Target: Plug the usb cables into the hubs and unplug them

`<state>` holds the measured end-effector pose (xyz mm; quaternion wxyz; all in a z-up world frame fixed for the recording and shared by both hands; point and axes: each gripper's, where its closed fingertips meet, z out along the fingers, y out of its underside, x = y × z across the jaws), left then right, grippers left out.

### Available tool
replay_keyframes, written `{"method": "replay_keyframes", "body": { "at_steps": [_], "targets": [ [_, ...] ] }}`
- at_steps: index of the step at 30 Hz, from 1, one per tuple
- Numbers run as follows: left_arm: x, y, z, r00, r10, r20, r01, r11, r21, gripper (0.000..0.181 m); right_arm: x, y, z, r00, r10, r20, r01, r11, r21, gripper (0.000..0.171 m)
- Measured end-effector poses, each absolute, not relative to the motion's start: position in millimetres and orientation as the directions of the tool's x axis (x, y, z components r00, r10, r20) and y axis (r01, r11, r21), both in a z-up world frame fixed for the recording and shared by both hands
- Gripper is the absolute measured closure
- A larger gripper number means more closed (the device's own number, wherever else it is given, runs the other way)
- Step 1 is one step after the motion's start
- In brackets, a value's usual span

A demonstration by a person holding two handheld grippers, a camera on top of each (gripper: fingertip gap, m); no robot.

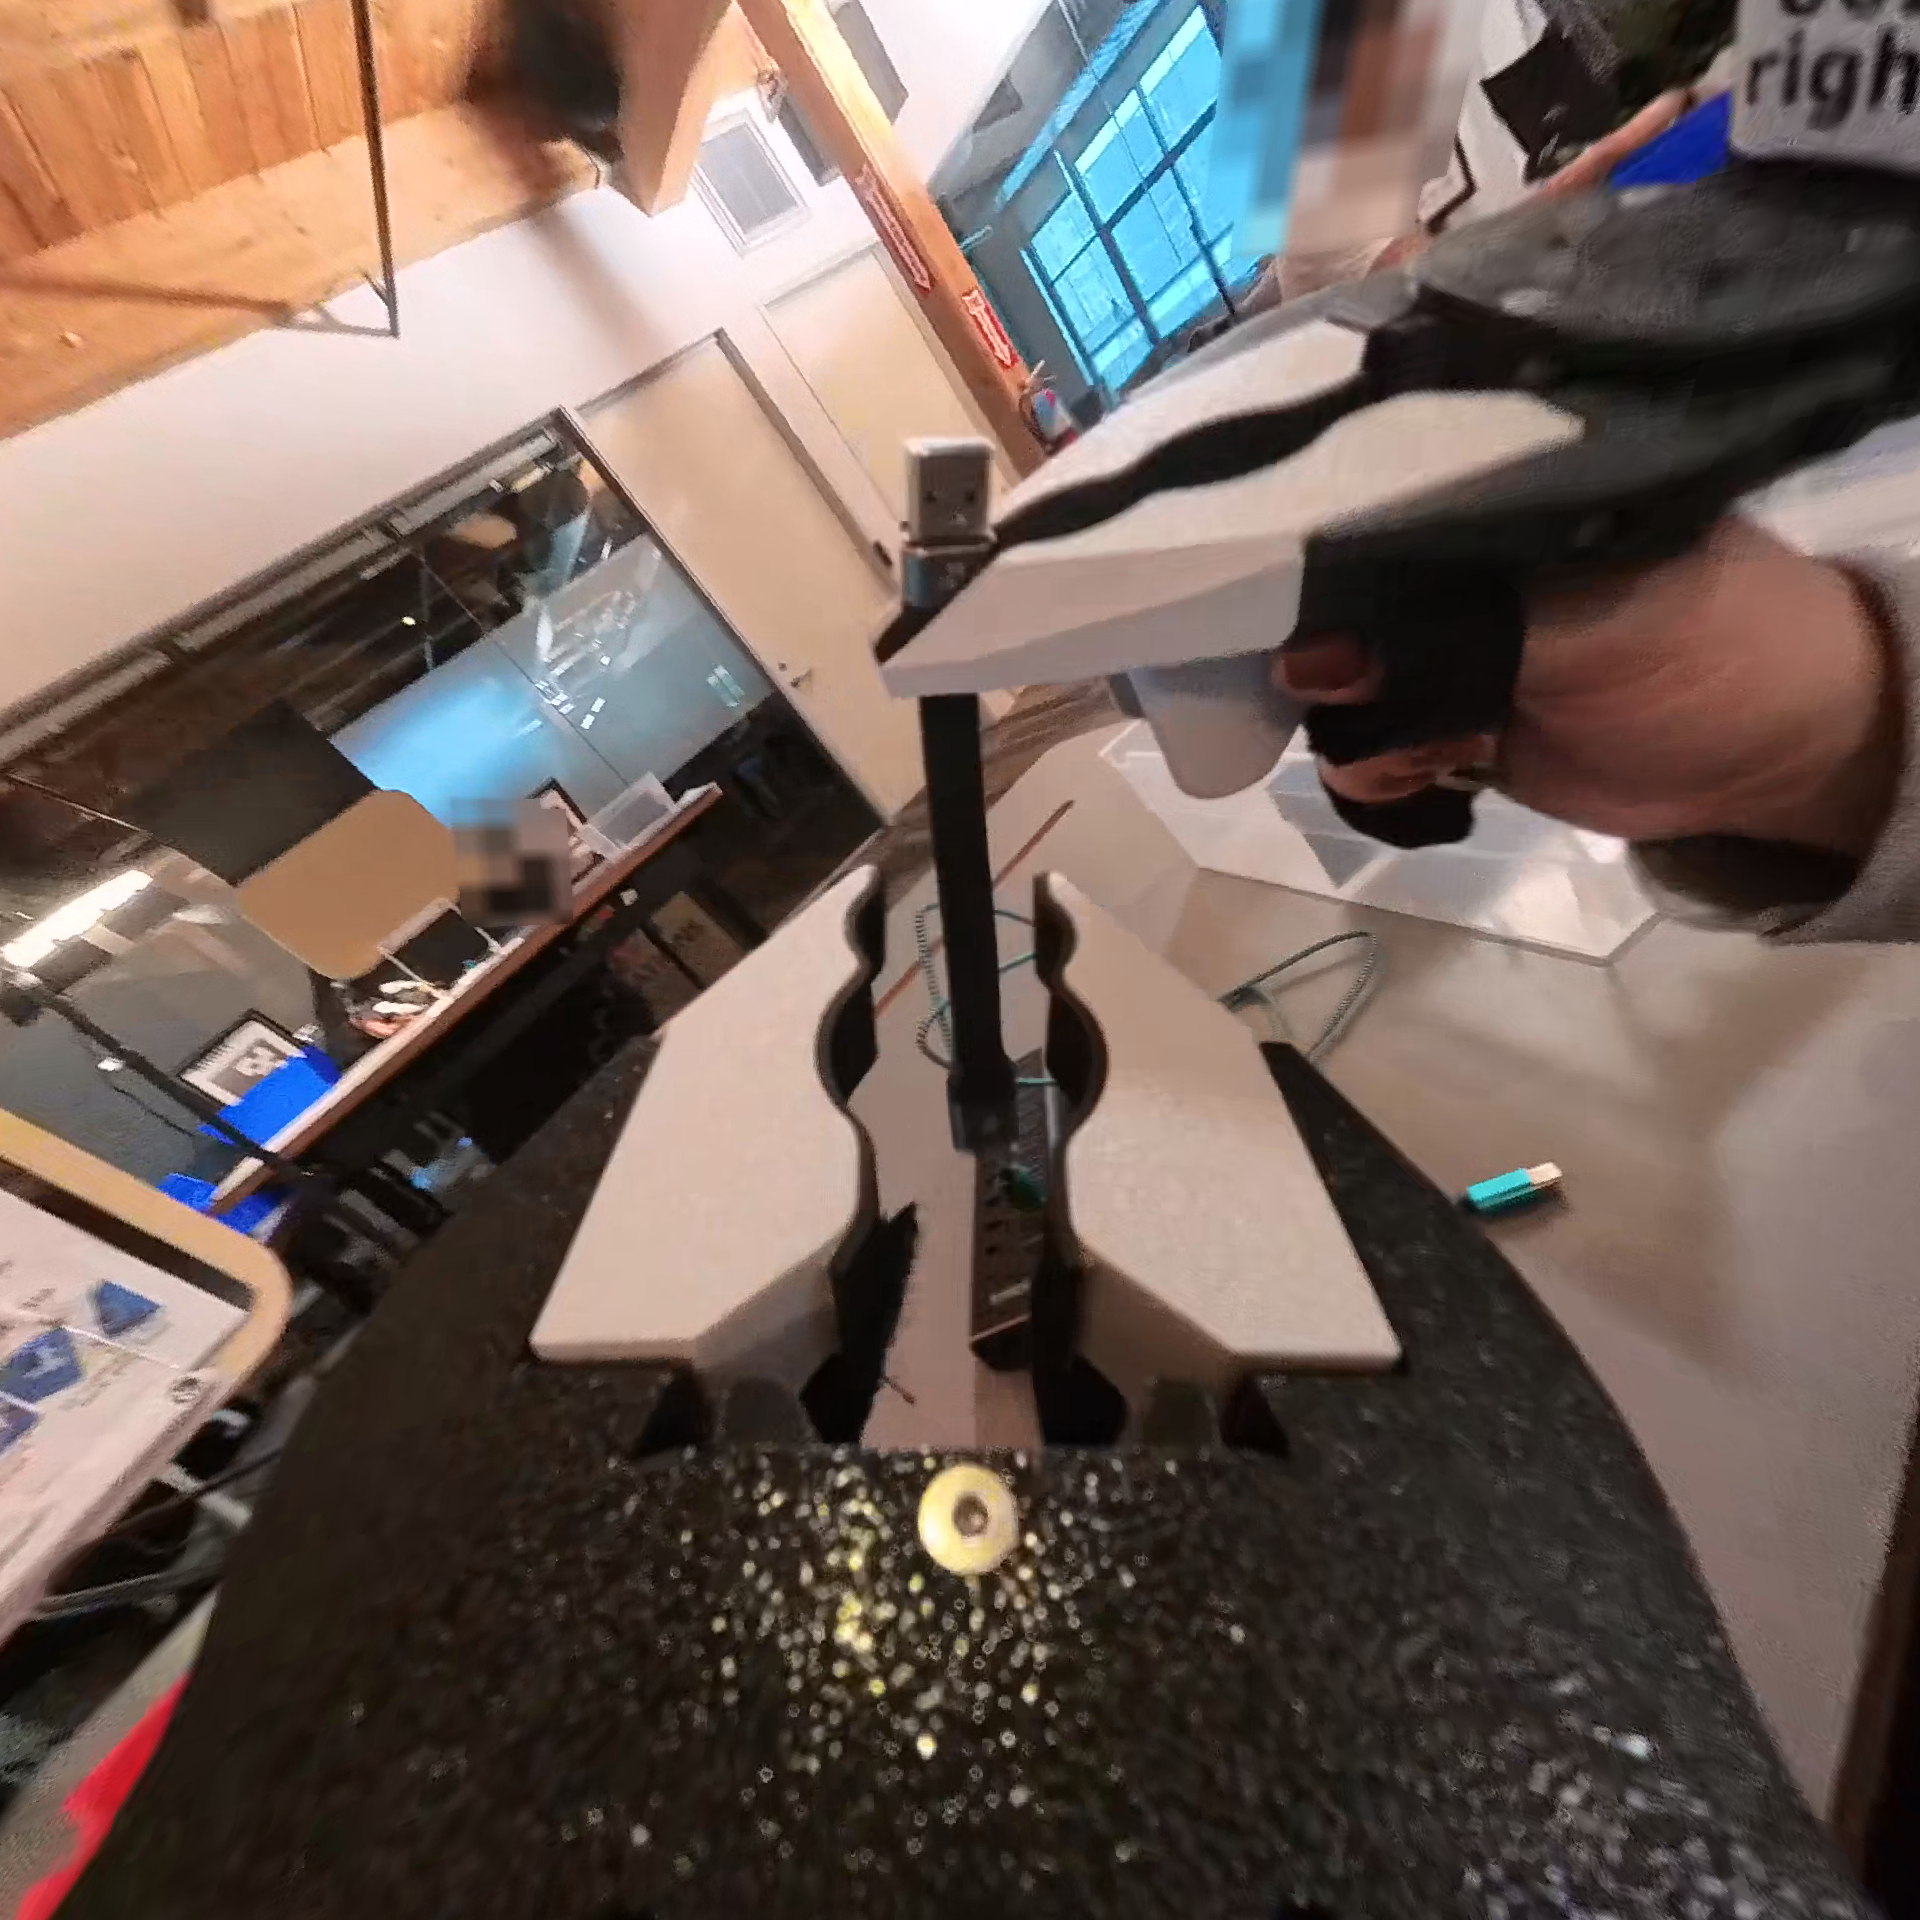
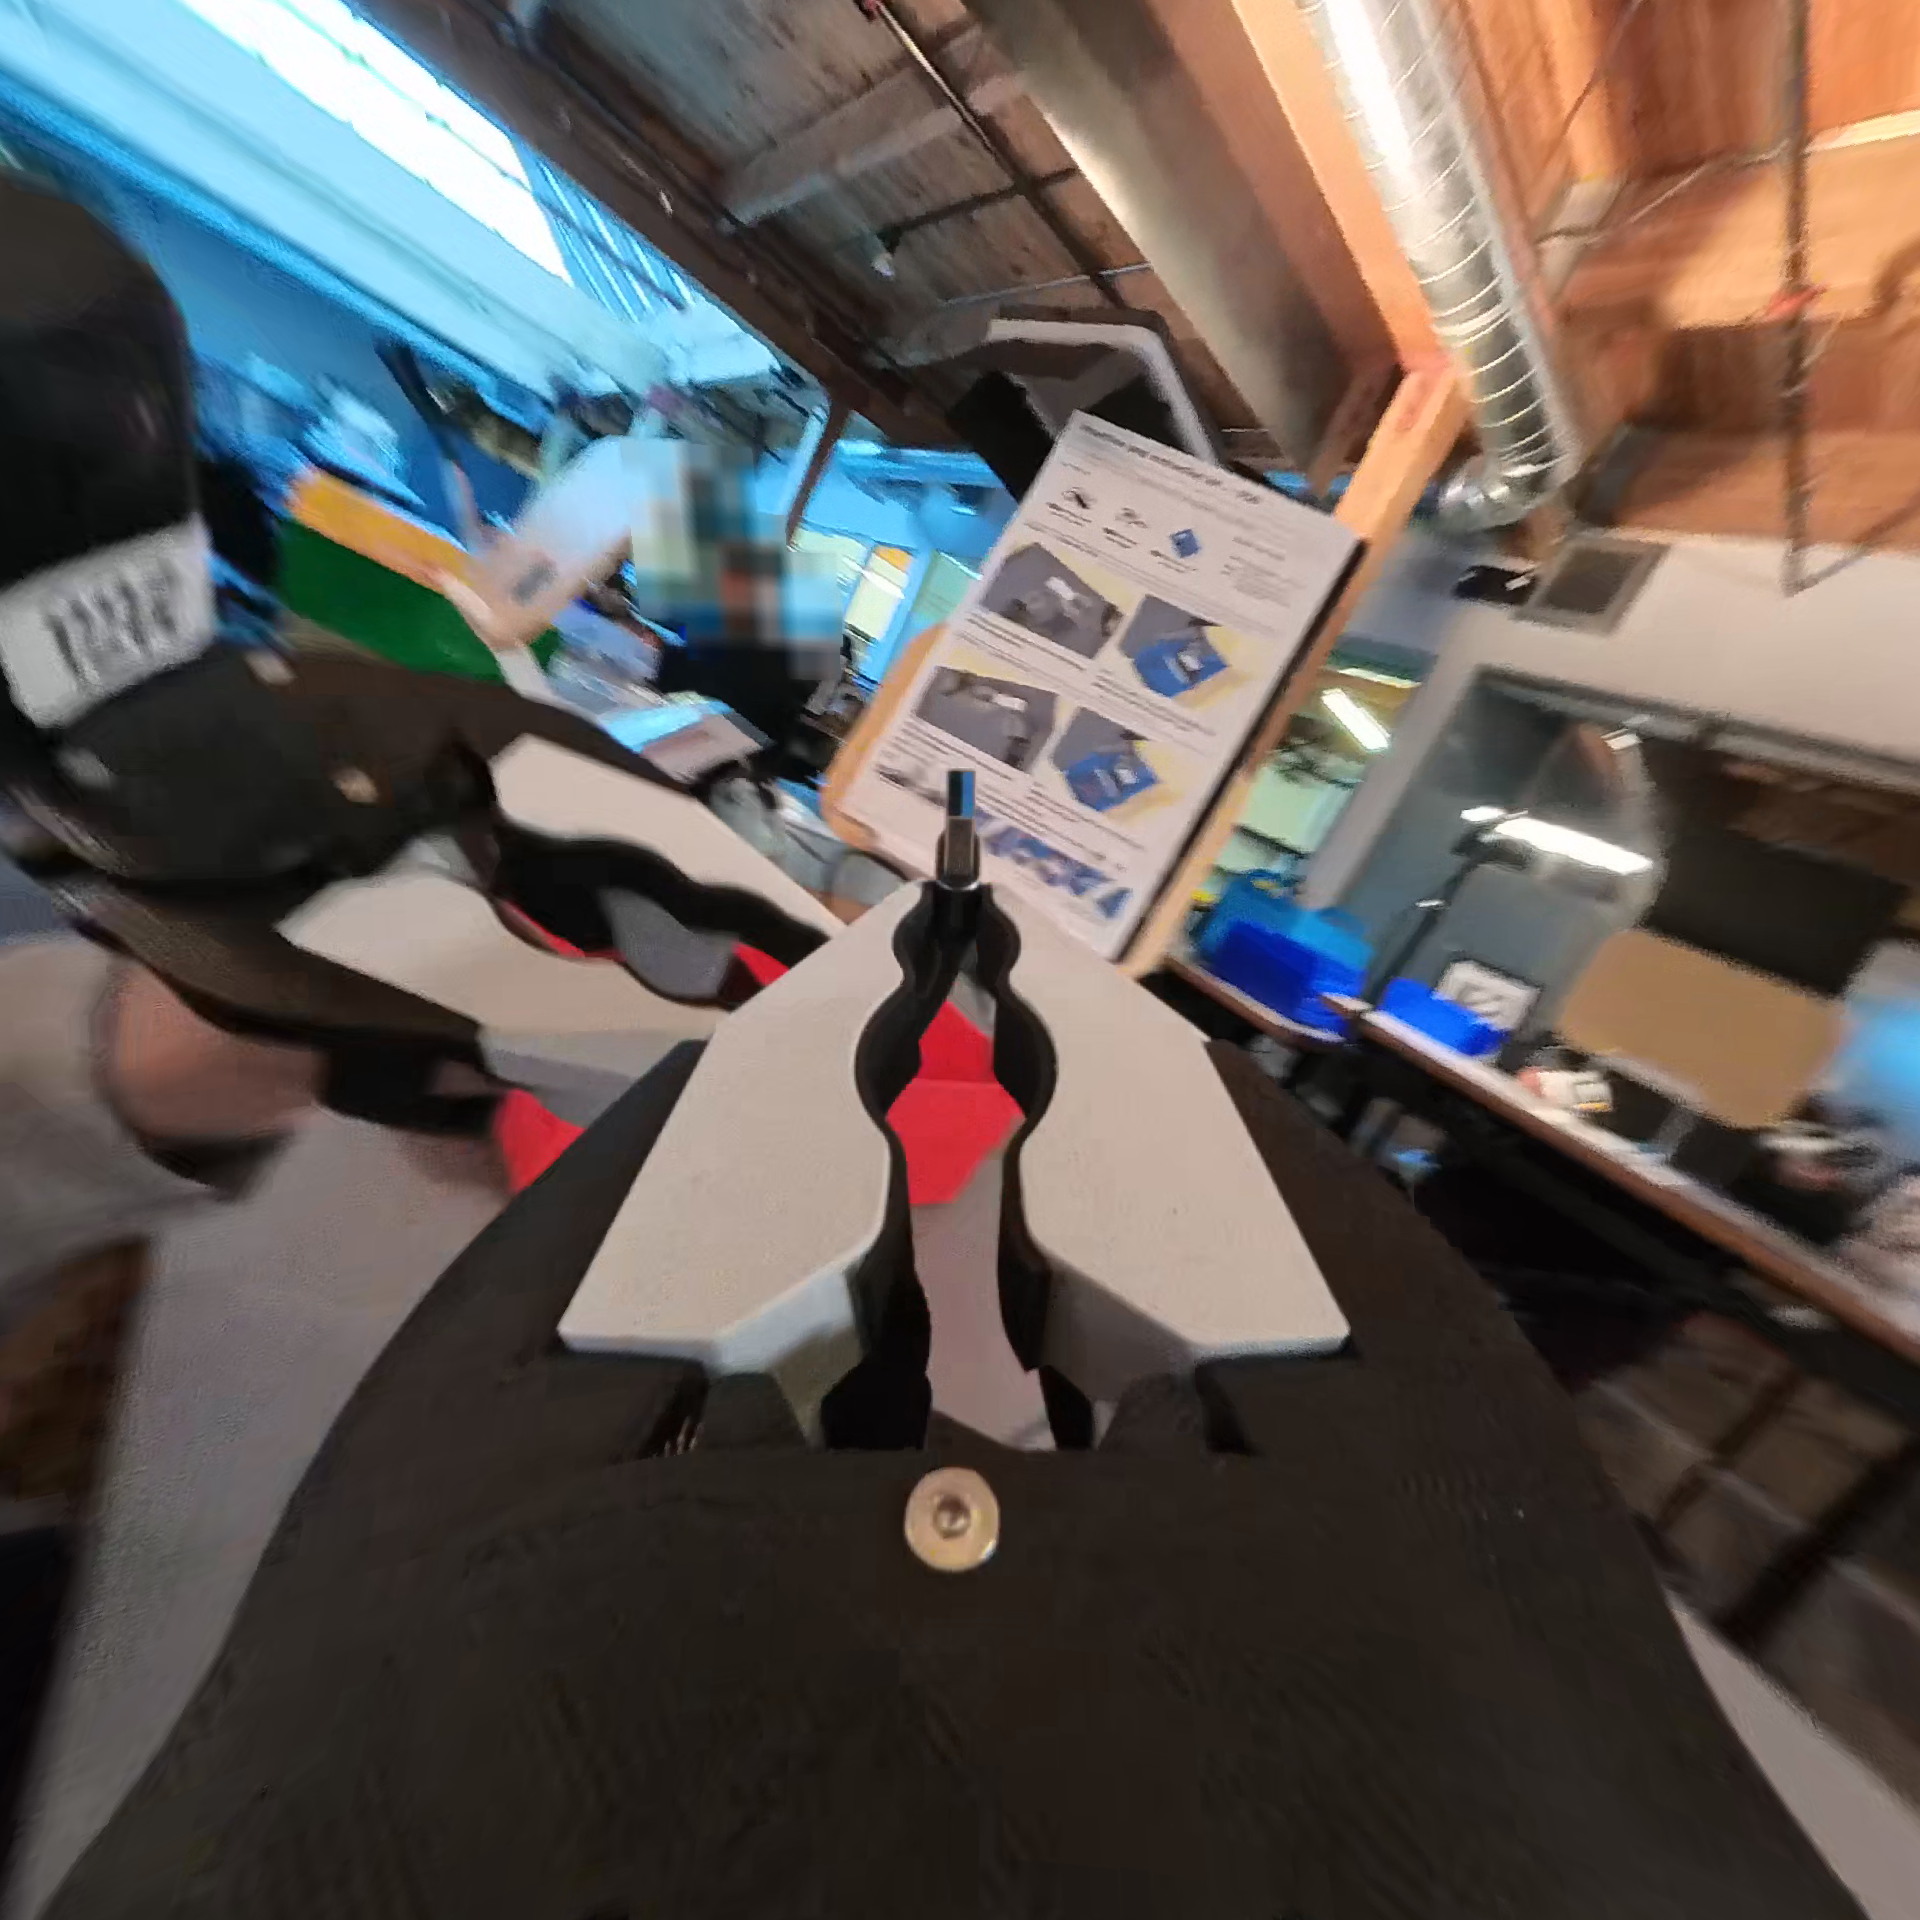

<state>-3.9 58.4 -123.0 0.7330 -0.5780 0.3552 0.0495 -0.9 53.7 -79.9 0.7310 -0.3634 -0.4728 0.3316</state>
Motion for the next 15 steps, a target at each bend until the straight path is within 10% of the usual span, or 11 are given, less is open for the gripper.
{"method": "replay_keyframes", "body": {
  "at_steps": [7, 15],
  "targets": [
    [7.8, 38.5, -103.7, 0.745, -0.648, -0.159, -0.051, 0.183, -0.982, 0.162, 6.8, 67.3, -88.4, 0.478, 0.170, 0.862, 0.304, 0.889, -0.344, 0.166],
    [17.8, 30.1, -103.2, 0.479, -0.816, 0.325, 0.313, -0.187, -0.931, 0.158, 4.1, 55.5, -92.8, 0.394, -0.312, 0.865, 0.505, 0.860, 0.080, 0.166]
  ]
}}
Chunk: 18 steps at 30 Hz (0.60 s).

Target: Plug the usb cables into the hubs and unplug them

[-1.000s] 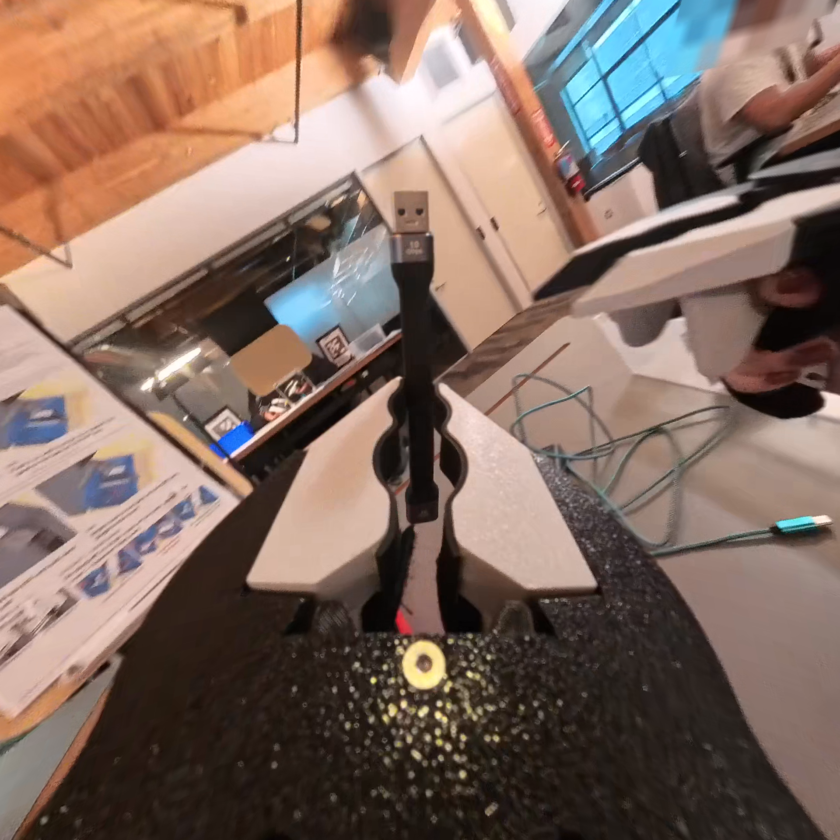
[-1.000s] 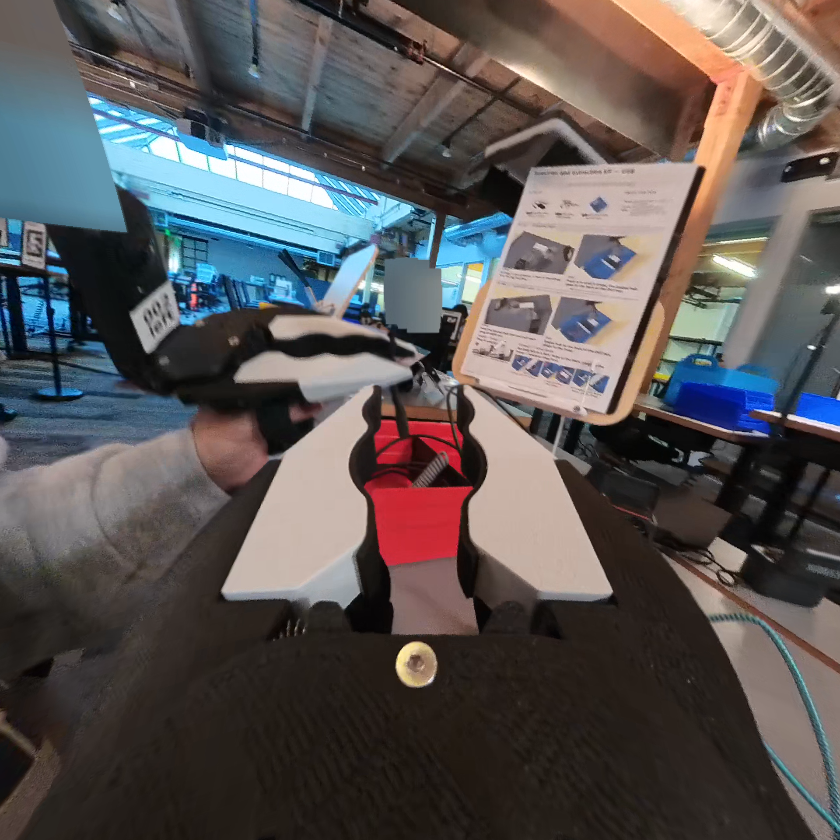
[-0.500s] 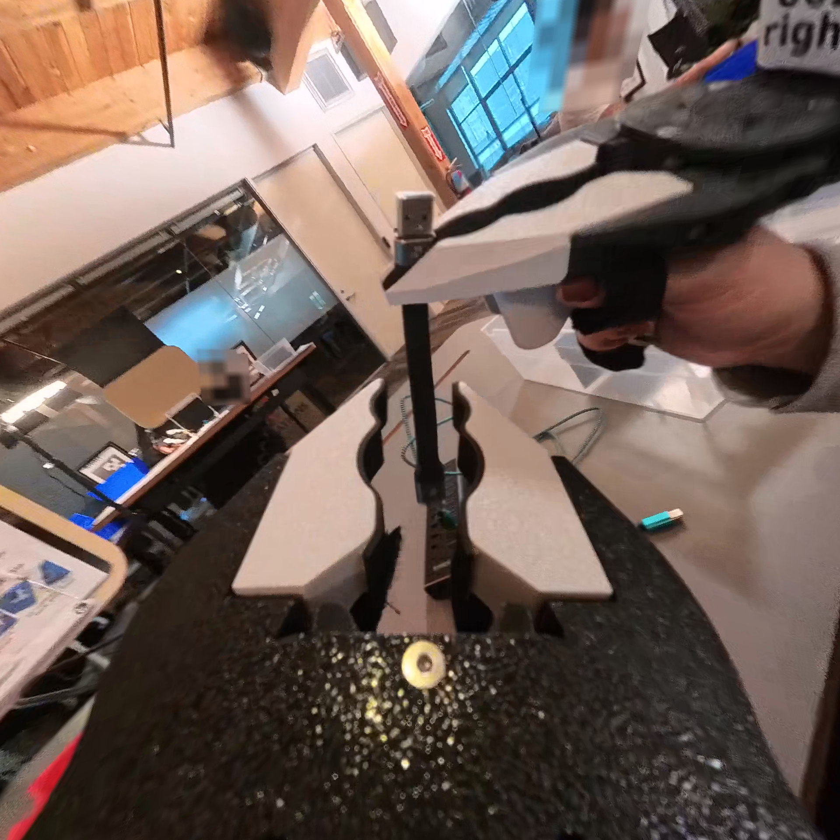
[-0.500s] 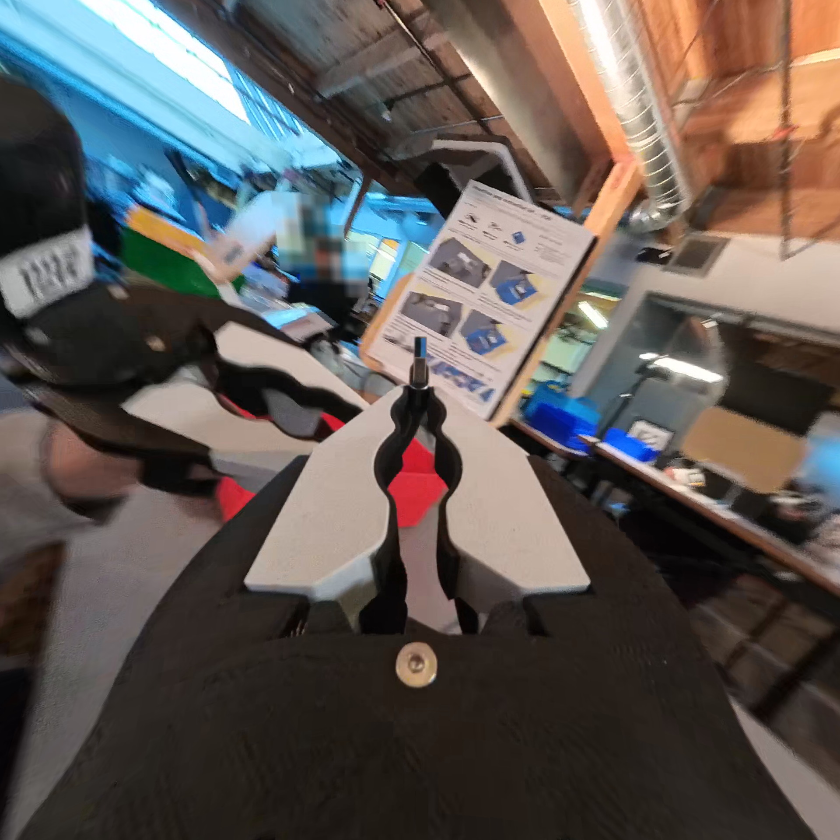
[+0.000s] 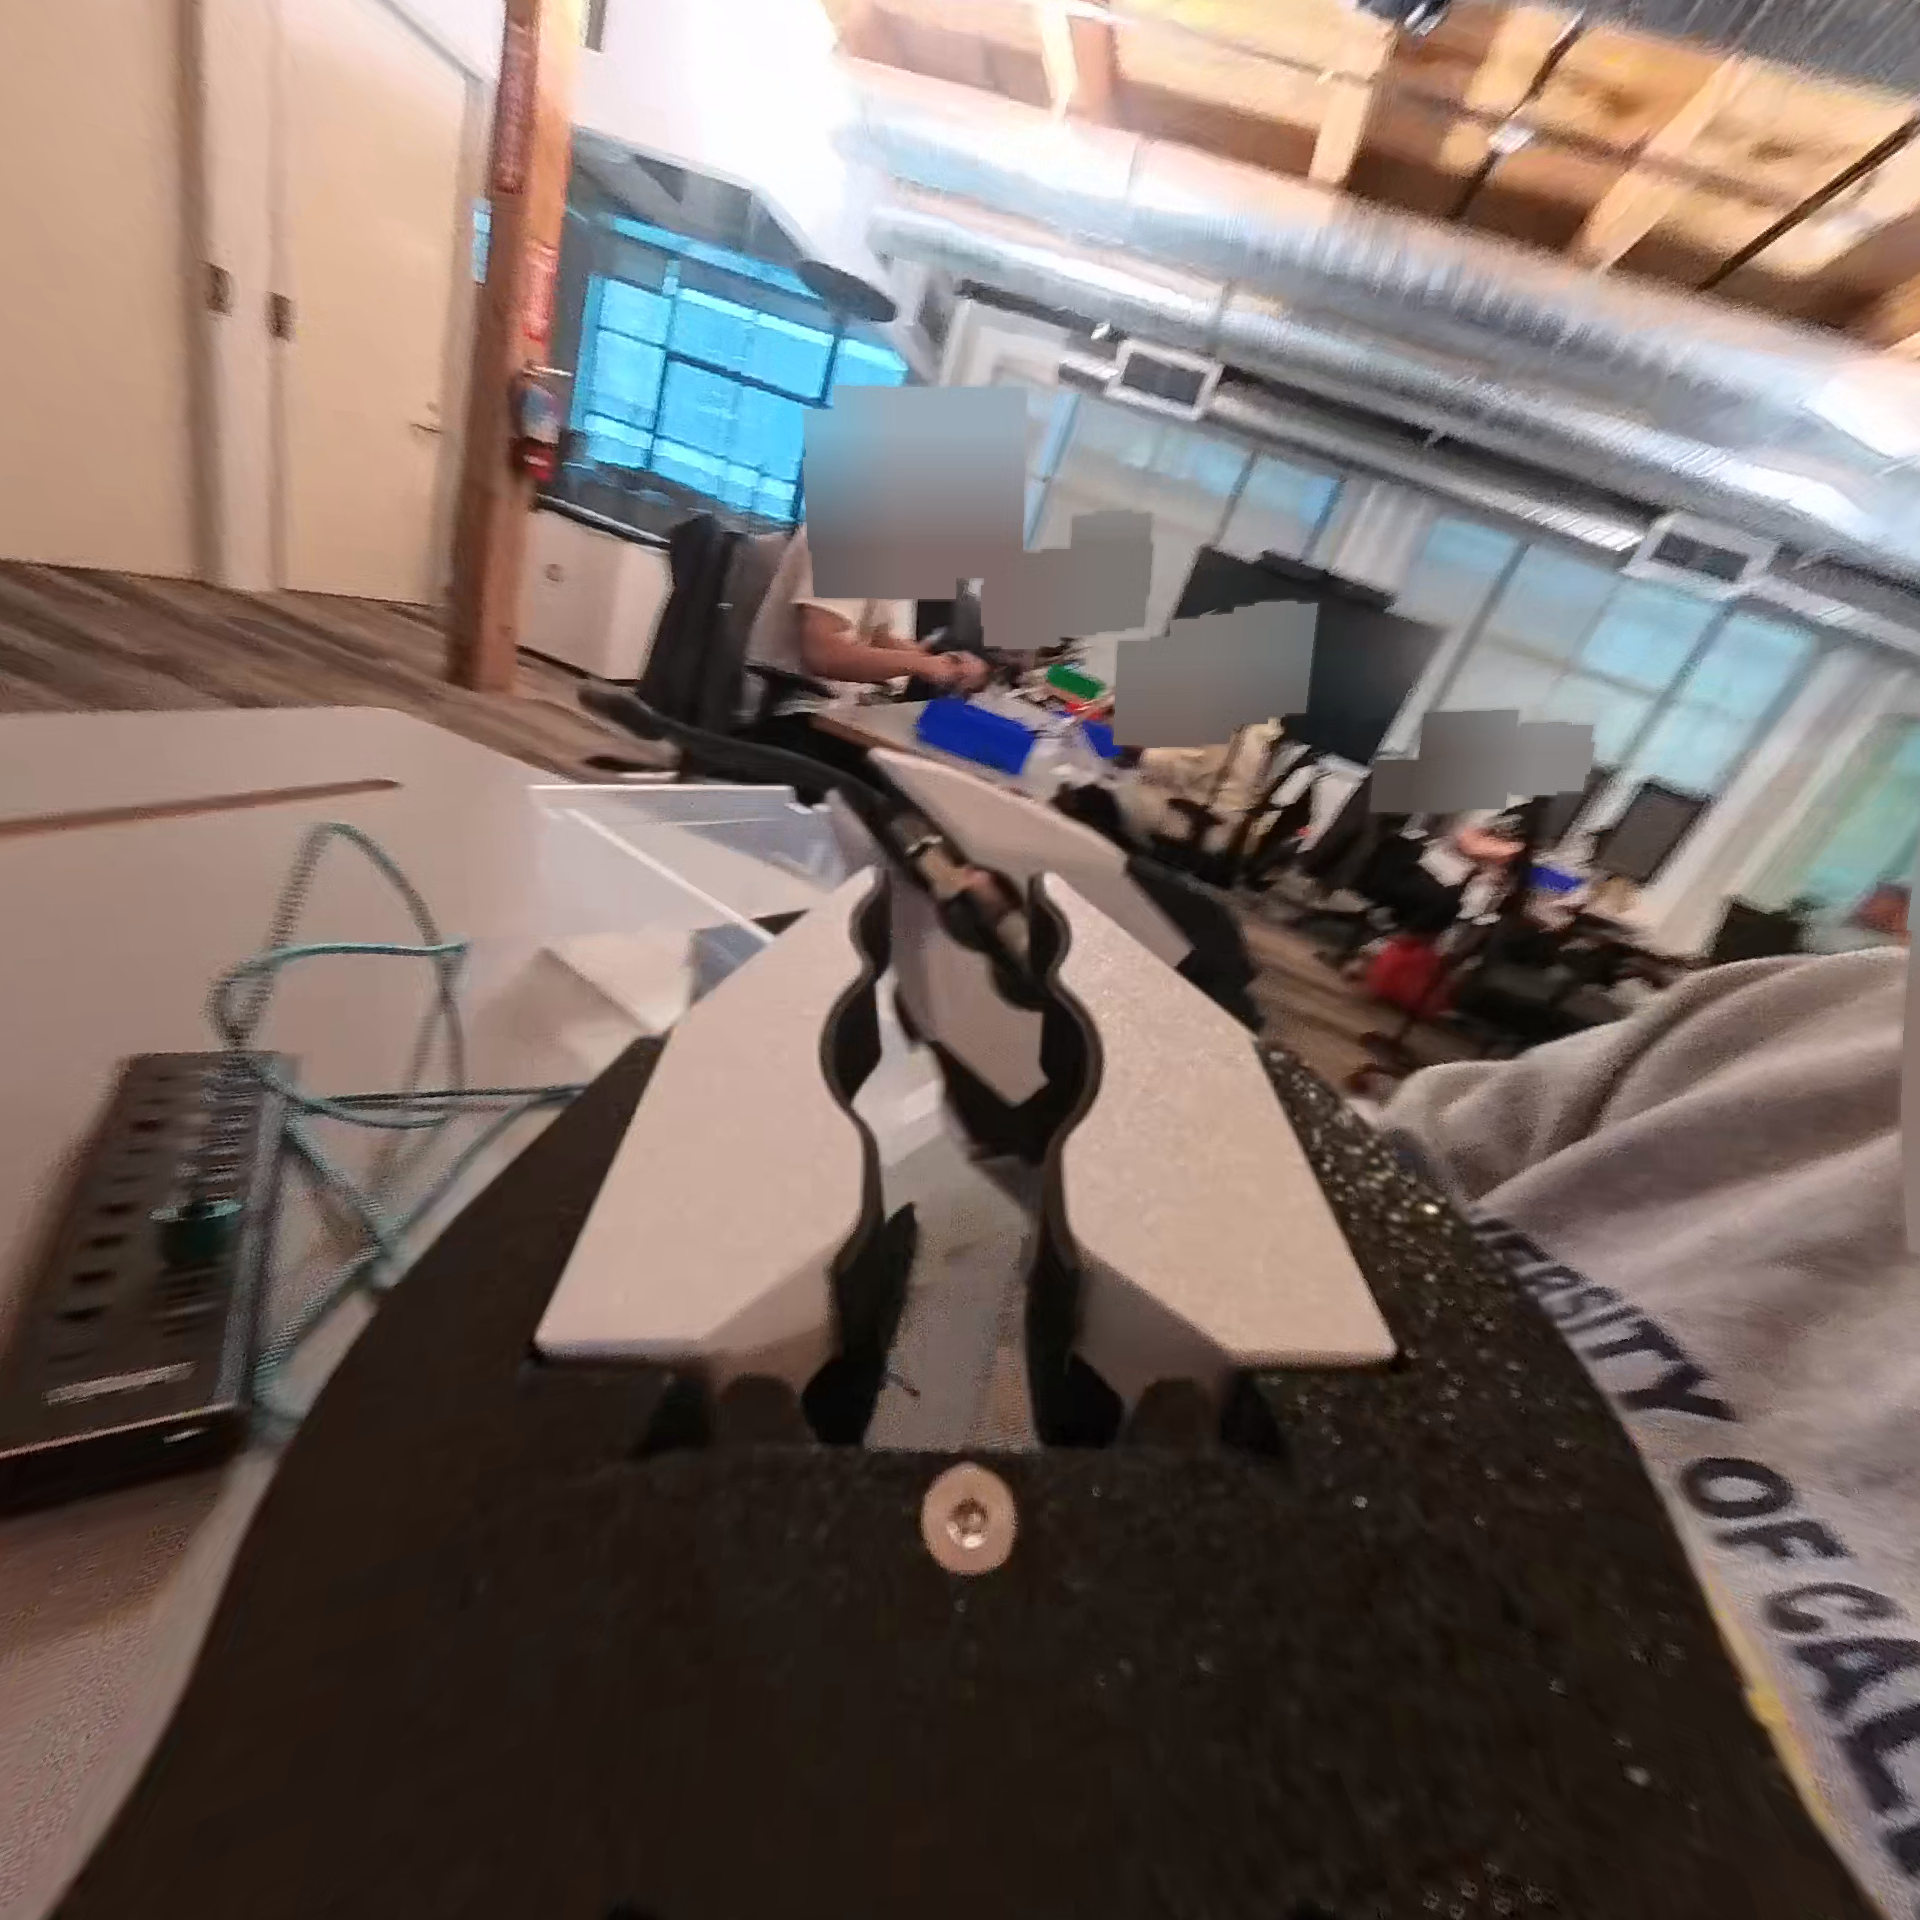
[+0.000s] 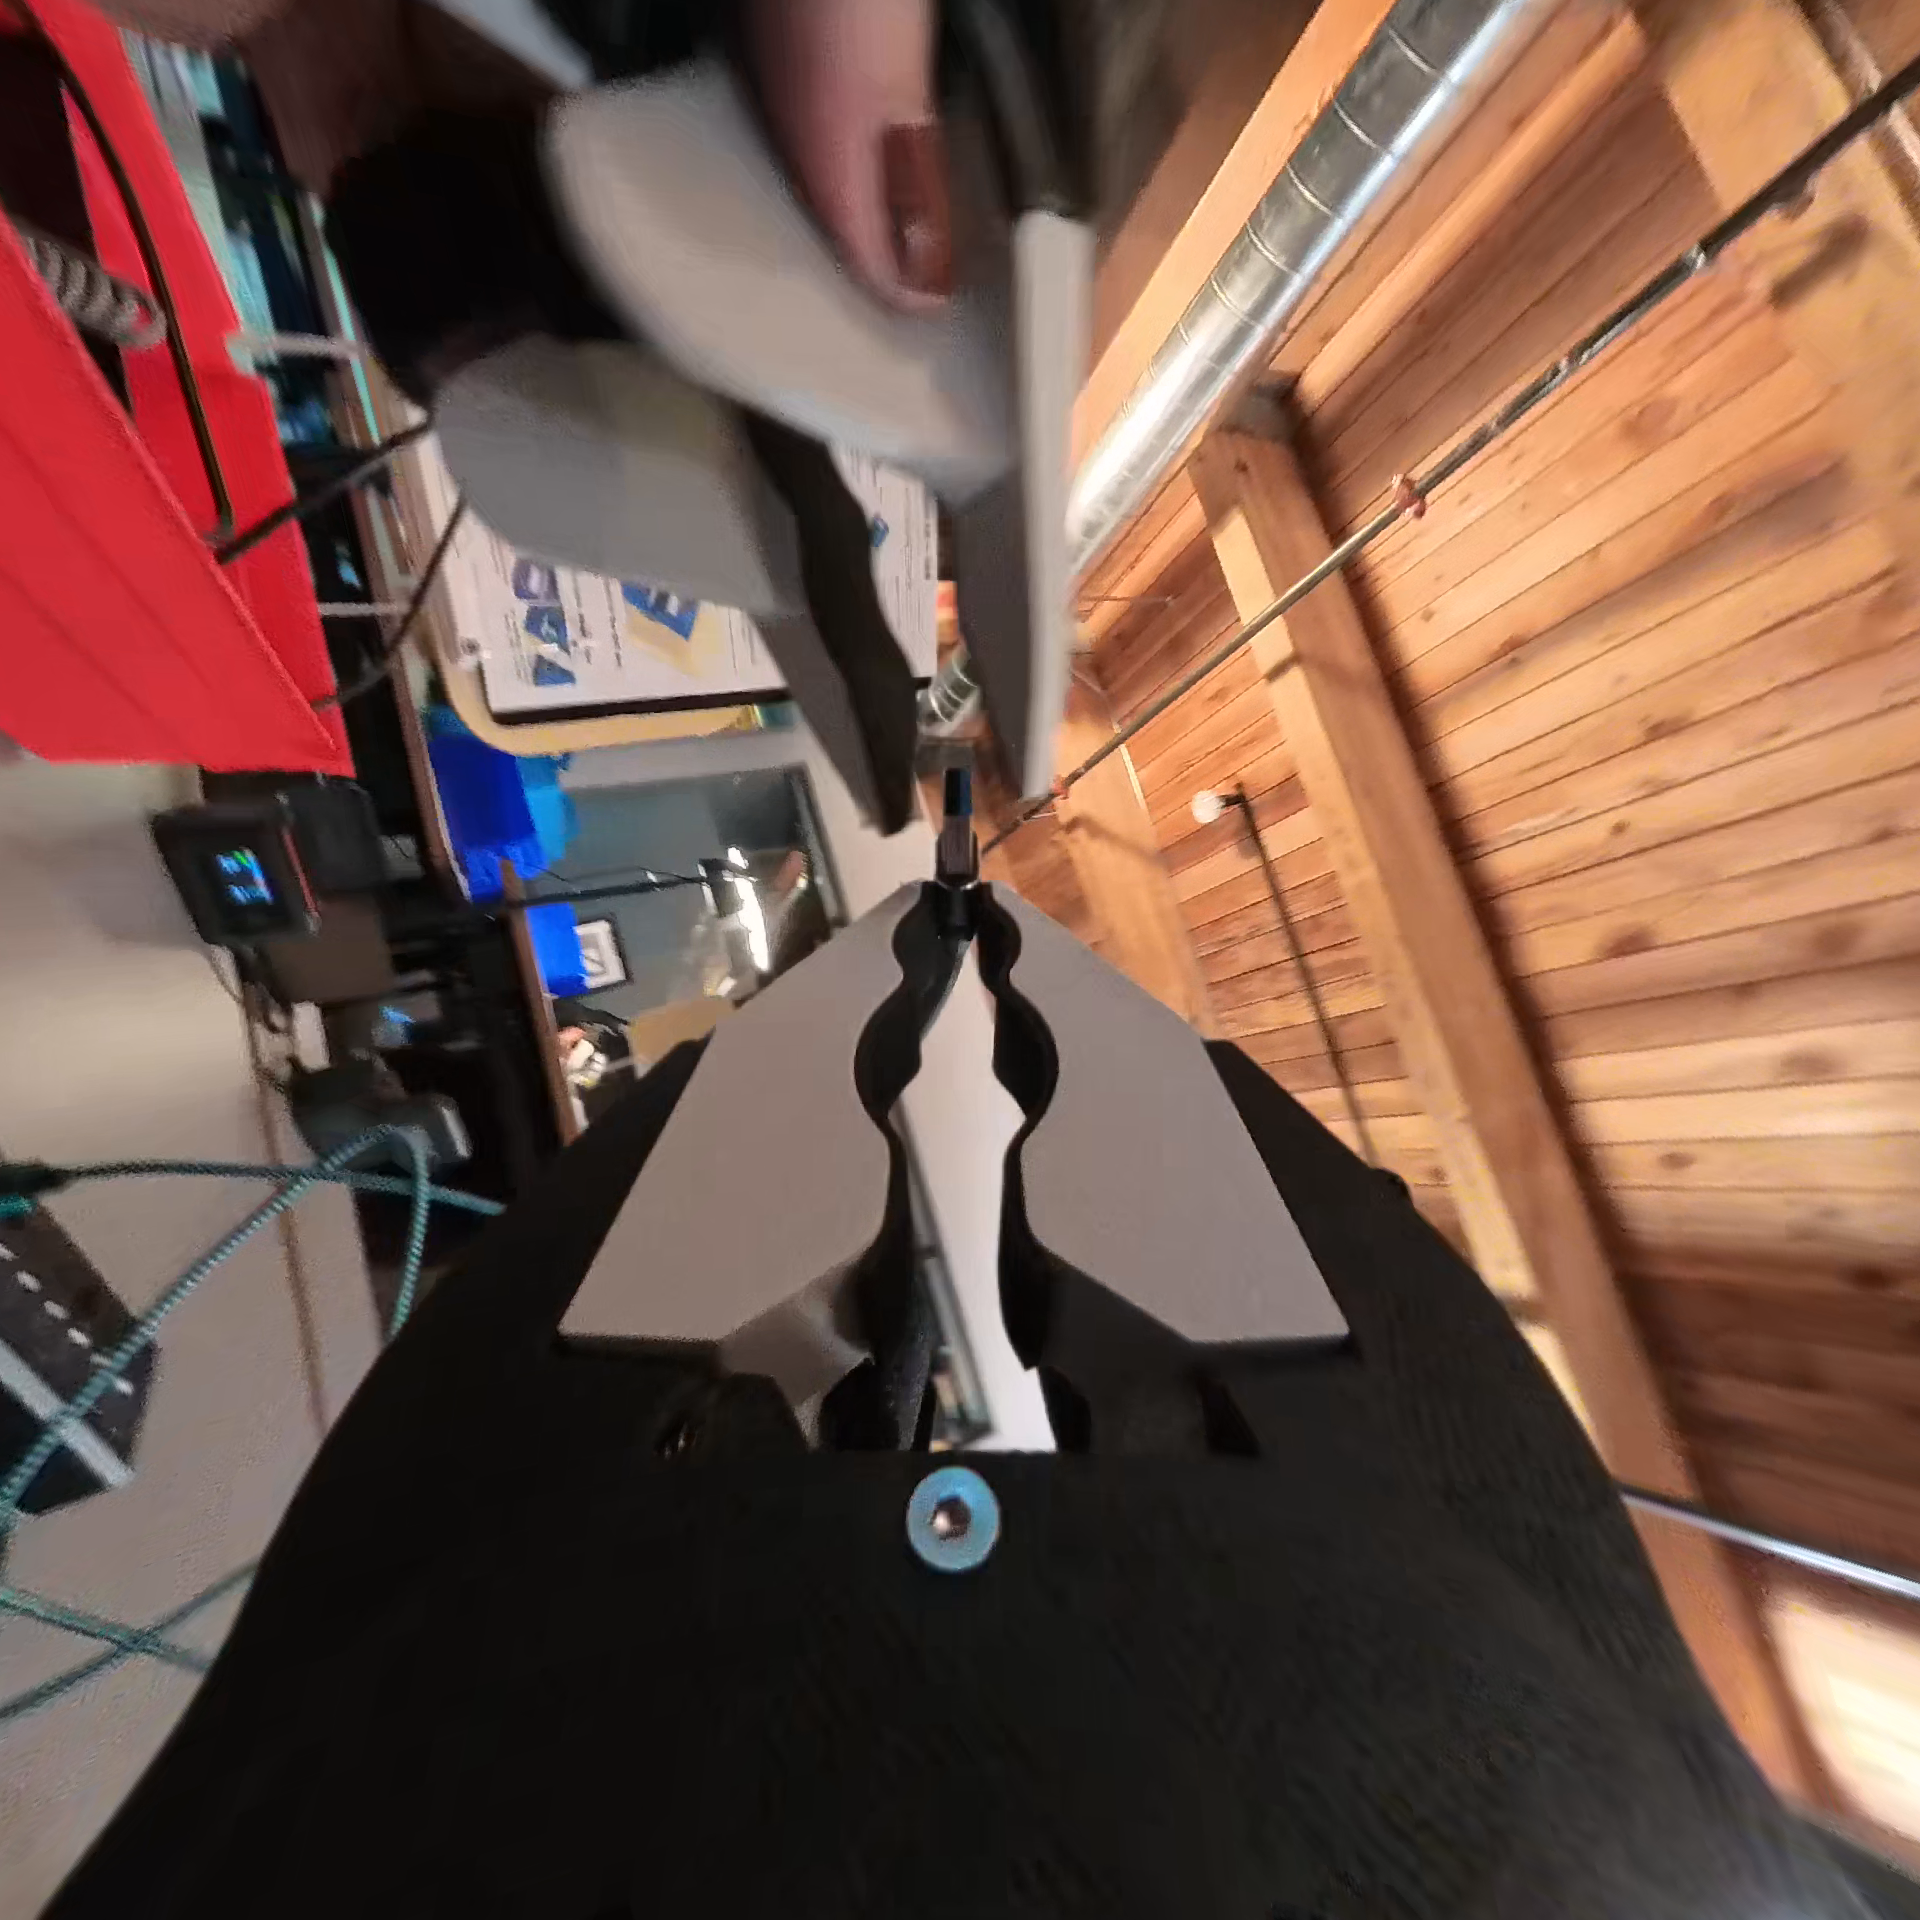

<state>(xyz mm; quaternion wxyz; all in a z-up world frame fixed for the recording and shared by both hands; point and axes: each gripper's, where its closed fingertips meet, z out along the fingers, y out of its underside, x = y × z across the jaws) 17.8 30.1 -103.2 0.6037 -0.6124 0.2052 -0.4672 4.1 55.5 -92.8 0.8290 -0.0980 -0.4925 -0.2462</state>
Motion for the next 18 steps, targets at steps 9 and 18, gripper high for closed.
{"method": "replay_keyframes", "body": {
  "at_steps": [9, 18],
  "targets": [
    [18.3, 33.4, -114.6, 0.388, -0.807, 0.445, 0.355, -0.314, -0.880, 0.175, 0.4, 52.8, -98.3, 0.317, -0.505, 0.803, 0.575, 0.775, 0.261, 0.166],
    [0.7, 40.3, -113.1, 0.646, -0.748, 0.152, 0.182, -0.043, -0.982, 0.179, 1.7, 63.0, -96.1, 0.459, 0.061, 0.886, 0.354, 0.902, -0.245, 0.149]
  ]
}}
